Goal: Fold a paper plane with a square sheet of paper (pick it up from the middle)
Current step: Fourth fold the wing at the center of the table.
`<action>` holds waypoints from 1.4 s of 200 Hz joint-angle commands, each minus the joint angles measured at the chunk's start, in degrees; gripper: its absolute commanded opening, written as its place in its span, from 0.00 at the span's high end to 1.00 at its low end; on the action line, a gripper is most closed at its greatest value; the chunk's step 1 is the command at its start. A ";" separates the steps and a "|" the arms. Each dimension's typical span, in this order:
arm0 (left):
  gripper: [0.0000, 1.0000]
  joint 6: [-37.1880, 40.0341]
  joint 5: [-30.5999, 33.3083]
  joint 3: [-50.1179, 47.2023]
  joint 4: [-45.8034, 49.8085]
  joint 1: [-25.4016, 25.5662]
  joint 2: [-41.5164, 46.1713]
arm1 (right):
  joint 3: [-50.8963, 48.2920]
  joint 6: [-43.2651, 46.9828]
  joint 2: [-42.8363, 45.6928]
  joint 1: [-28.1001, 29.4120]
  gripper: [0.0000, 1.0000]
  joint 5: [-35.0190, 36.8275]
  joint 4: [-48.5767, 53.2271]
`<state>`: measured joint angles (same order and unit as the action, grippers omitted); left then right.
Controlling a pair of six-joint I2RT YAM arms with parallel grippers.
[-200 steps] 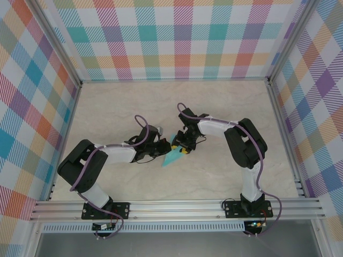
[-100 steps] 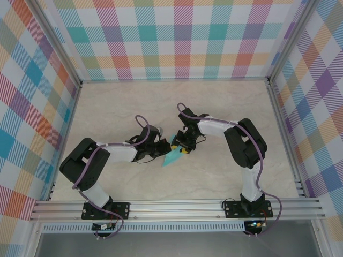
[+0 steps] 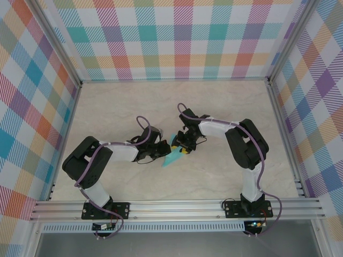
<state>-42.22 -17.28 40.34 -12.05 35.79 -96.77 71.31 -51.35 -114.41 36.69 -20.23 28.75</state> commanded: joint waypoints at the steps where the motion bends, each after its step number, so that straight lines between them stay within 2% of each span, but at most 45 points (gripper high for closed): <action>1: 0.94 0.32 0.43 1.23 2.14 -0.33 -1.27 | -5.35 2.22 -7.49 0.53 0.57 8.95 1.58; 50: 0.94 1.15 -0.09 1.93 2.21 -0.29 -0.98 | -4.91 1.79 -8.71 0.49 0.60 10.54 3.22; 90: 0.92 1.01 -1.06 1.23 2.30 -0.32 2.93 | -3.07 0.91 -10.55 0.49 0.61 10.82 5.33; 143: 0.85 -0.60 -1.13 -2.38 3.36 -0.28 10.08 | -1.81 0.49 -11.56 0.49 0.60 10.65 6.14; 170: 0.77 -0.05 -0.52 -4.32 4.57 -0.28 11.86 | -1.61 0.44 -11.80 0.49 0.60 10.74 6.44; 217: 0.69 3.48 -7.08 -7.18 -1.84 -0.28 10.50 | -1.17 0.57 -12.11 0.49 0.60 10.65 6.89; 280: 0.76 5.61 -7.26 -6.50 -4.74 -0.11 5.61 | -1.08 0.38 -12.16 0.49 0.59 10.30 6.93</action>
<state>-38.28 -23.18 33.56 -14.00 35.79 -89.08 75.11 -51.44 -116.86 36.69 -19.81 33.78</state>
